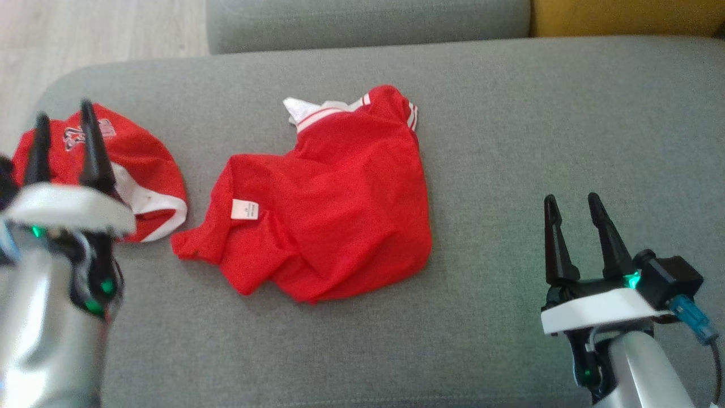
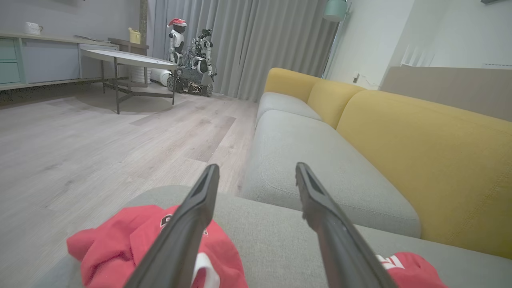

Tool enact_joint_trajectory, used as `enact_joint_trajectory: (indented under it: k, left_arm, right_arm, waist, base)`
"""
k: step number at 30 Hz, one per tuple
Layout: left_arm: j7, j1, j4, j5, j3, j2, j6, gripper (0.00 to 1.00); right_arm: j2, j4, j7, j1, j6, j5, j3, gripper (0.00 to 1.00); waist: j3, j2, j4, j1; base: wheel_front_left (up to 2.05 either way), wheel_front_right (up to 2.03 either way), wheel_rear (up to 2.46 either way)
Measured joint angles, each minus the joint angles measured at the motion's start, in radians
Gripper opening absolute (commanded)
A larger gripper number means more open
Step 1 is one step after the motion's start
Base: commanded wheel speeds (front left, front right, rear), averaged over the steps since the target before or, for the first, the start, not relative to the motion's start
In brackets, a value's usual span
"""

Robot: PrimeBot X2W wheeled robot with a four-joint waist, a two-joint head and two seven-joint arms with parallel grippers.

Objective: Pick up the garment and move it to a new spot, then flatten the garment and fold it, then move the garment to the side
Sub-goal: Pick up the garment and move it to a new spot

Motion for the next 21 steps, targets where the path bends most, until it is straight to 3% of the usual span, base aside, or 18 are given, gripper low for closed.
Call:
enact_joint_trajectory:
  k: [5,12,21]
  left_arm:
    - [-0.003,0.218,-0.156,0.028,0.046,-0.069,0.025,1.0]
    - [-0.003,0.411,-0.24,0.081,0.04,-0.172,0.014,1.0]
    - [-0.003,0.434,-0.201,0.147,0.039,-0.195,-0.029,1.0]
  right_arm:
    - [0.0,0.0,0.0,0.032,0.0,-0.002,-0.003,1.0]
    - [0.0,0.0,0.0,0.062,0.0,-0.012,-0.011,1.0]
    - [0.0,0.001,0.0,0.062,0.0,-0.02,-0.004,1.0]
  waist:
    - [-0.044,0.0,0.01,0.0]
    - [-0.085,0.0,0.014,0.0]
    - [-0.093,0.0,-0.01,0.0]
  base:
    - [0.0,0.0,0.0]
    - [0.0,0.0,0.0]
    - [0.0,0.0,0.0]
